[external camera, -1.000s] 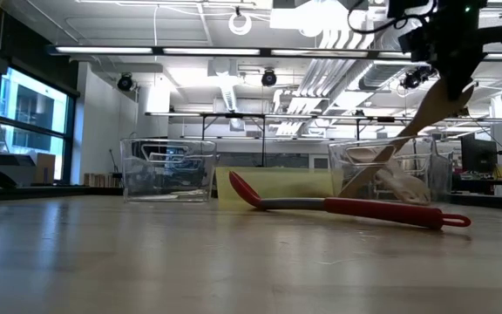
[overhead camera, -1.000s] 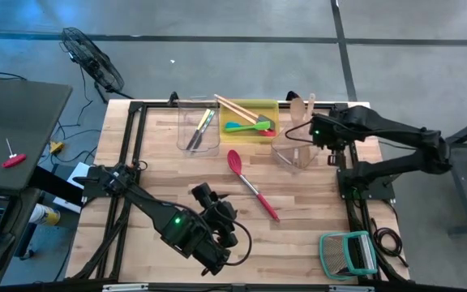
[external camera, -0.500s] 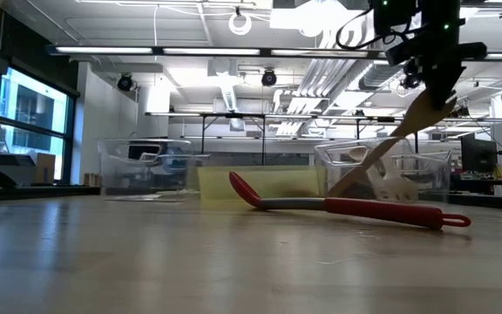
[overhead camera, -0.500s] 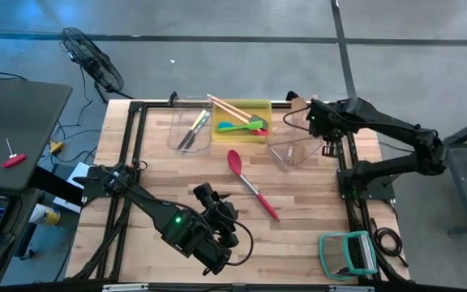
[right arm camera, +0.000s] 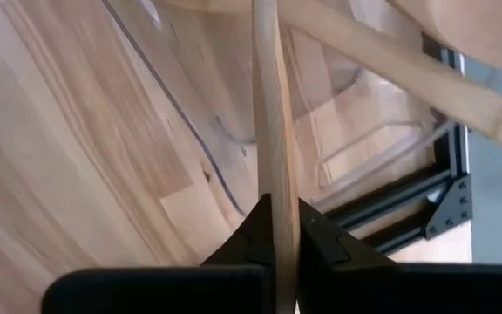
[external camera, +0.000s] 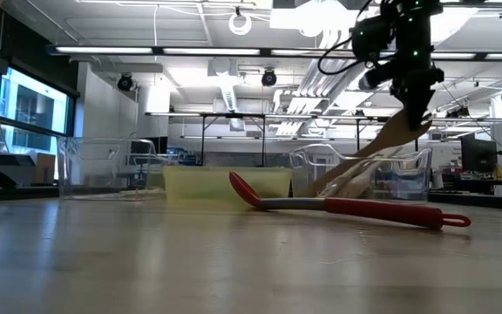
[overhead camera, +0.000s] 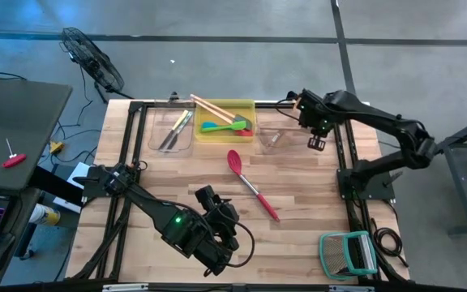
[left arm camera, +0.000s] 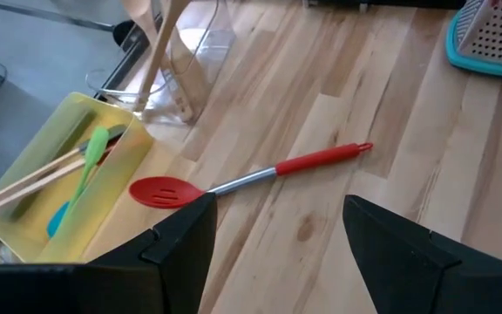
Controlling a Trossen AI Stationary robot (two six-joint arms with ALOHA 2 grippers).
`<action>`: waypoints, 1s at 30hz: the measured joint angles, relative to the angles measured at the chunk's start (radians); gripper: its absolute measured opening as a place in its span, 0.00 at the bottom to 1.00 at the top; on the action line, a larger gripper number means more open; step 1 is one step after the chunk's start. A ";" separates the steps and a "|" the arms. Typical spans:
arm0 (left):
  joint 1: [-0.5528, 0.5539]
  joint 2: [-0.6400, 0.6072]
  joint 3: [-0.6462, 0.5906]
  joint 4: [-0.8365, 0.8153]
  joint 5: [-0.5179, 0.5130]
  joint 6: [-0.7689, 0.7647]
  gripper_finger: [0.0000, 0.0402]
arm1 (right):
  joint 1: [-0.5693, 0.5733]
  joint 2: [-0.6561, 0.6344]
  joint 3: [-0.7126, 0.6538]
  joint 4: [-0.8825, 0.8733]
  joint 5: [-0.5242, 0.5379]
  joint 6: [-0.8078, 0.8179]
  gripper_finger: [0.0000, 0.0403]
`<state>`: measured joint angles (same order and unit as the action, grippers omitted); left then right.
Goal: Pick & Place Kitchen Items
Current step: Put the brown serving spoon into the right transparent bin
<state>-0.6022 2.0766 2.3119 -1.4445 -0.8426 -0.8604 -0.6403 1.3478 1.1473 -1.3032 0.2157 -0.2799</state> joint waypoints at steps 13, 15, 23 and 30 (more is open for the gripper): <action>0.000 0.000 0.000 -0.001 0.001 0.003 0.60 | -0.078 0.082 0.000 0.092 -0.069 -0.057 0.01; 0.000 0.000 0.000 -0.001 0.001 0.003 0.60 | -0.090 0.083 0.000 0.101 -0.070 -0.058 0.01; 0.000 0.000 0.000 -0.001 0.001 0.019 0.60 | -0.115 0.084 -0.001 0.107 -0.139 -0.055 0.05; 0.000 0.000 0.000 0.000 0.001 0.019 0.60 | -0.115 0.084 -0.001 0.120 -0.143 -0.038 0.06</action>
<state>-0.6022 2.0766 2.3119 -1.4448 -0.8413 -0.8417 -0.7551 1.4315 1.1461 -1.1836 0.0727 -0.3182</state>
